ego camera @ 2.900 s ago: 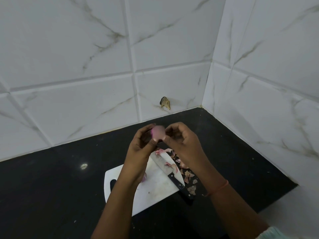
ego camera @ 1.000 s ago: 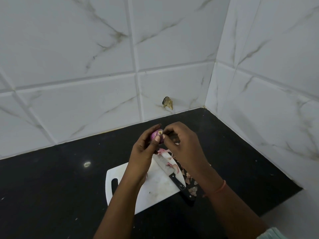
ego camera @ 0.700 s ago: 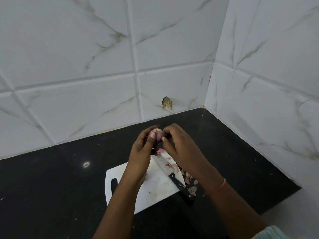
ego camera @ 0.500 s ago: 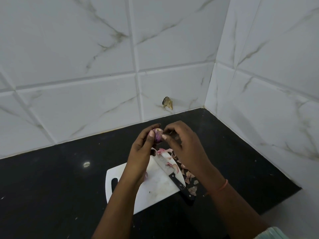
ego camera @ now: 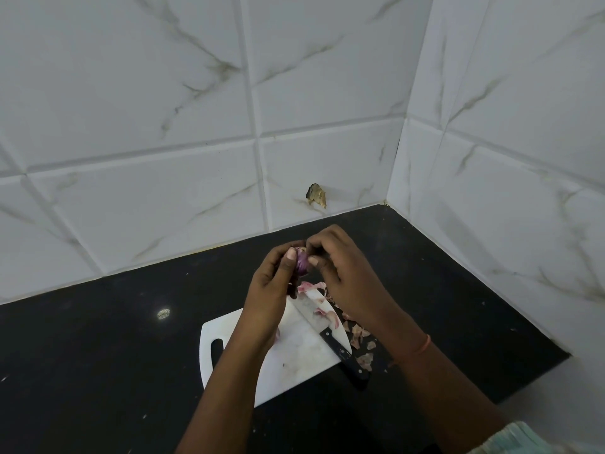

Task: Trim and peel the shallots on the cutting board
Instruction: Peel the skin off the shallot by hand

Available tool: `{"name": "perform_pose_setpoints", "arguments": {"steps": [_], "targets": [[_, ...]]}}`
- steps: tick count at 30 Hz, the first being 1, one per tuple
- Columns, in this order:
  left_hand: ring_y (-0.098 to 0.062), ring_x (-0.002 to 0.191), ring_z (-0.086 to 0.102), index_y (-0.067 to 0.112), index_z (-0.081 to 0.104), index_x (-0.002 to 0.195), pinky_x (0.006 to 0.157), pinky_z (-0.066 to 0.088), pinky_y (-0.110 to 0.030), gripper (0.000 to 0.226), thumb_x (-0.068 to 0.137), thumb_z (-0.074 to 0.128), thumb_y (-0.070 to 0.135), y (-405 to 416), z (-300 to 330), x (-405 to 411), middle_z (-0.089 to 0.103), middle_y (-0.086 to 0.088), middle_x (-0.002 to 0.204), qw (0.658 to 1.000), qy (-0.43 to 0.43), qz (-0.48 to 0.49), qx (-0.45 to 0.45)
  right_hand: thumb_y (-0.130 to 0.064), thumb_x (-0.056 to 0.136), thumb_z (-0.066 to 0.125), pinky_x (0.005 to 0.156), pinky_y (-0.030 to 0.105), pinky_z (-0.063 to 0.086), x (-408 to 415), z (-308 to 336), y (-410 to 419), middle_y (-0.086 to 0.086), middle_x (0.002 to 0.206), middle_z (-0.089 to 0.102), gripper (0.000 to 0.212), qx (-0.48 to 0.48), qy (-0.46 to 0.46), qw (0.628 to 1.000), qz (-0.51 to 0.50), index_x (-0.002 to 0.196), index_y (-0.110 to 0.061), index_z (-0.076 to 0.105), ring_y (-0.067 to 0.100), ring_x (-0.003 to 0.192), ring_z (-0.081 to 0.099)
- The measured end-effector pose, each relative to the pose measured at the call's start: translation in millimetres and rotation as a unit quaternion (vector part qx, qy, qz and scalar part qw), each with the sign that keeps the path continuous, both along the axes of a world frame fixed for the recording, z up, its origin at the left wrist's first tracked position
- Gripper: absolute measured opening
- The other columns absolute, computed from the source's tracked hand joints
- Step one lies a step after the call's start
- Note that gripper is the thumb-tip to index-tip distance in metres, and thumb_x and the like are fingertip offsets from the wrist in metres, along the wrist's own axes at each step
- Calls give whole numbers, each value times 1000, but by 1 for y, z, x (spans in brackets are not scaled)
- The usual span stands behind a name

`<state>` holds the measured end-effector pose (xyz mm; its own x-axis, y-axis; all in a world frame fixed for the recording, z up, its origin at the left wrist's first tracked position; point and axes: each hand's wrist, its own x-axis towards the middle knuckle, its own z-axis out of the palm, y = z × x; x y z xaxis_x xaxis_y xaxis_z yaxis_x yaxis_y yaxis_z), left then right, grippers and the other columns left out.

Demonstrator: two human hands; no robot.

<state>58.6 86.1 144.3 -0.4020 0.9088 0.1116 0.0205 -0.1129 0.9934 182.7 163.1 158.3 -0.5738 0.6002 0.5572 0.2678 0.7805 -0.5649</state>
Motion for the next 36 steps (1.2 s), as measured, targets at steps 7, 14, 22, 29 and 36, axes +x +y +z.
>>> {"name": "perform_pose_setpoints", "arguments": {"steps": [7,14,22,29,36], "targets": [[-10,67,60,19,65,116,62,49,-26,30,103,43,33,-3,5,4,70,-1,88,998,-64,-17,-21,-5,95,54,78,14,48,1,0,-5,-1,102,56,16,-199,90,976,14,99,-20,57,8,92,58],[-23,83,72,20,59,120,69,57,-32,23,105,42,22,-1,3,4,66,-4,116,998,-65,-13,-8,-9,98,51,72,20,55,-1,-3,-10,2,95,67,14,-301,220,927,-49,100,-17,61,11,86,65],[-28,87,72,19,58,118,72,59,-34,21,105,42,18,0,3,3,67,-7,114,996,-84,-3,-4,-33,91,64,78,29,59,-1,-8,-10,-7,104,68,22,-353,237,903,-67,111,-25,61,7,95,67],[-27,96,72,22,57,119,81,59,-38,26,102,41,12,0,2,1,70,-2,116,991,-137,15,-2,-29,86,71,69,20,56,1,-5,-7,-6,90,71,9,-307,202,924,-108,93,-25,68,4,84,67],[-32,89,69,12,53,124,67,55,-32,33,100,32,3,4,7,-1,69,-12,119,970,-243,-4,12,-14,94,60,72,16,52,19,-8,12,-7,97,70,19,-194,133,948,-212,108,-19,71,1,78,62]]}}
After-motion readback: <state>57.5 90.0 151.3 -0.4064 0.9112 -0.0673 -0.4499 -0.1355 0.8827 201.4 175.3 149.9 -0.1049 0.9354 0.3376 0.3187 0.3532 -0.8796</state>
